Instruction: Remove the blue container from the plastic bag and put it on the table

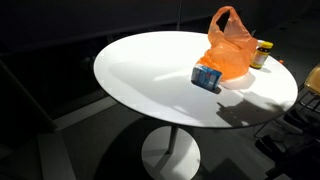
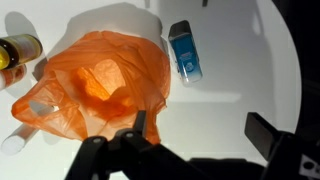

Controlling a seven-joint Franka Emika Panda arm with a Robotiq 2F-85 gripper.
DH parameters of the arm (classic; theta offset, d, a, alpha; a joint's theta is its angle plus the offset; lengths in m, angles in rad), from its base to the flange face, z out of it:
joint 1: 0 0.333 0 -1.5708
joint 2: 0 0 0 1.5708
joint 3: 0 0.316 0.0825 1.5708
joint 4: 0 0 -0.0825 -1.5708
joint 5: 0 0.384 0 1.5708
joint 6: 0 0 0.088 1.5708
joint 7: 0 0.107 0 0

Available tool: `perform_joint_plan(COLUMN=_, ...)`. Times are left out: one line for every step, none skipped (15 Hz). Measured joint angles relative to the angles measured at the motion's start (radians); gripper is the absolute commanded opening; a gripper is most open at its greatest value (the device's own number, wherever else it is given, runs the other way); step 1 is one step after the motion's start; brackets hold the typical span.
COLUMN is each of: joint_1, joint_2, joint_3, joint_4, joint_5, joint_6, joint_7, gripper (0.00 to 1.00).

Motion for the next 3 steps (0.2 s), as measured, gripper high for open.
perform_joint_plan(joint_1=0.000, joint_2=0.001, joint_3=0.000, joint_4=-0.001, joint_5=0.000, joint_6=0.000, joint_7=0.000, gripper=1.00)
perform_joint_plan(joint_1=0.001, joint_2=0.003, joint_3=0.000, joint_4=-0.003, joint_5=0.000, joint_6=0.001, joint_7=0.000, gripper=1.00)
perform_joint_plan(joint_1=0.001, joint_2=0.006, joint_3=0.001, joint_4=-0.003, joint_5=0.000, joint_6=0.001, joint_7=0.000, gripper=1.00)
